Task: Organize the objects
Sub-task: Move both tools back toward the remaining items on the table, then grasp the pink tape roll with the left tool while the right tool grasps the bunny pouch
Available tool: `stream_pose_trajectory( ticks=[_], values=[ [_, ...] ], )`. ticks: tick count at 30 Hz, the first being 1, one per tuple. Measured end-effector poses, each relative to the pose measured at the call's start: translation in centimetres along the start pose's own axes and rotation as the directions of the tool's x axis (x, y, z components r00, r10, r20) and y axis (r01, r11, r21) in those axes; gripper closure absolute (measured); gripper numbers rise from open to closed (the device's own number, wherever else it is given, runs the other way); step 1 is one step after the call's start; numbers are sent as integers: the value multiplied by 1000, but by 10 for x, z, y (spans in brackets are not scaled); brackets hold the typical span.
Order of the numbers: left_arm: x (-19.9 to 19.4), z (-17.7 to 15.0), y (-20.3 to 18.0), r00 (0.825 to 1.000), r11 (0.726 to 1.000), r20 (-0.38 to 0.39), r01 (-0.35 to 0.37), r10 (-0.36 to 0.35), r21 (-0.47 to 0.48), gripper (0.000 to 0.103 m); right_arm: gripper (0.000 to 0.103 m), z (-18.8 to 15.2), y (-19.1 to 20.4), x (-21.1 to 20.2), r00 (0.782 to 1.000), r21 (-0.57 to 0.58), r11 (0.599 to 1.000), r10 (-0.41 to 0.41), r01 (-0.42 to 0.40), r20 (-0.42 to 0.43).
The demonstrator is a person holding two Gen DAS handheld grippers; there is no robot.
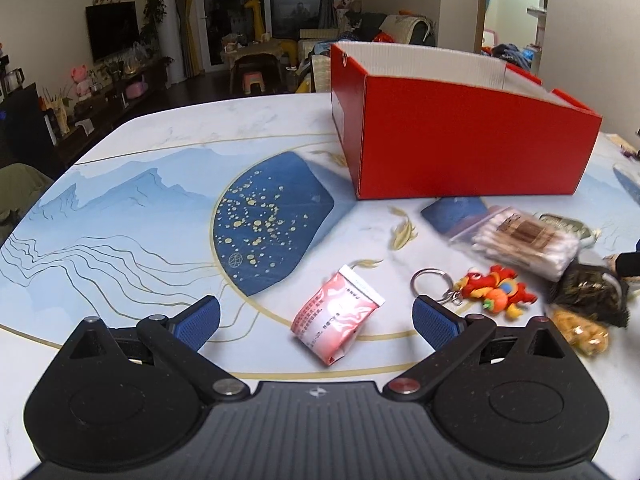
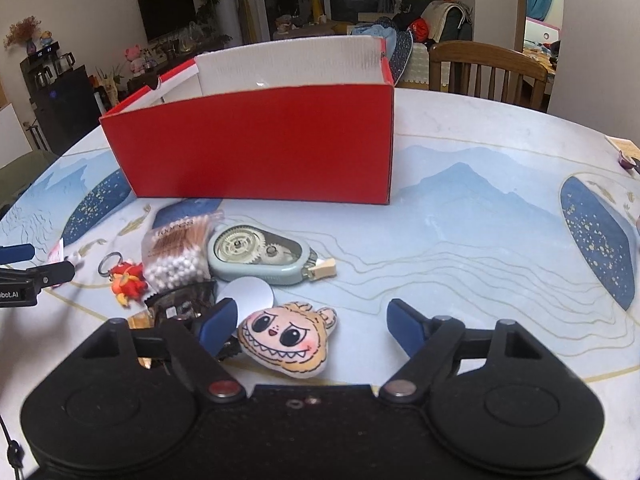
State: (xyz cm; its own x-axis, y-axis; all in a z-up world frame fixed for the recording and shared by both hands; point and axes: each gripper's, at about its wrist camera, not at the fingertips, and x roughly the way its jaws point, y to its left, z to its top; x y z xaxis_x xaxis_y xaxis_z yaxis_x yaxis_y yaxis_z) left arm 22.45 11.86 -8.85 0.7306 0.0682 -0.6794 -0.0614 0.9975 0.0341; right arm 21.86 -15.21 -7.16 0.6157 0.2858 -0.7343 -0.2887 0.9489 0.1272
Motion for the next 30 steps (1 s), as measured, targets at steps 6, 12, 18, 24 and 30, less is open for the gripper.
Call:
stream_pose_trajectory(
  ticks=[6, 12, 18, 24, 30],
  values=[
    [6, -1, -2, 1000, 1000, -1, 1, -1, 28, 0, 31, -2, -3, 4, 1000, 9, 1000, 15, -15, -12],
    [8, -1, 1, 1000, 1000, -6, 24, -24, 4, 4, 37, -2, -6, 6, 999, 20, 999, 35, -34, -22],
    [7, -2, 2, 999, 999, -8, 38, -38, -16, 27, 44, -4, -7, 5, 998, 27, 998, 55, -55, -25],
    [2, -2, -1, 999, 999, -4, 45, -45, -6, 58, 52, -7, -6, -2, 998, 16, 998, 58, -58, -19],
    [-7, -2, -8, 999, 999, -1, 39, -39, 6, 65, 55, -12, -7, -11, 999, 7, 999, 44, -44, -8]
  ],
)
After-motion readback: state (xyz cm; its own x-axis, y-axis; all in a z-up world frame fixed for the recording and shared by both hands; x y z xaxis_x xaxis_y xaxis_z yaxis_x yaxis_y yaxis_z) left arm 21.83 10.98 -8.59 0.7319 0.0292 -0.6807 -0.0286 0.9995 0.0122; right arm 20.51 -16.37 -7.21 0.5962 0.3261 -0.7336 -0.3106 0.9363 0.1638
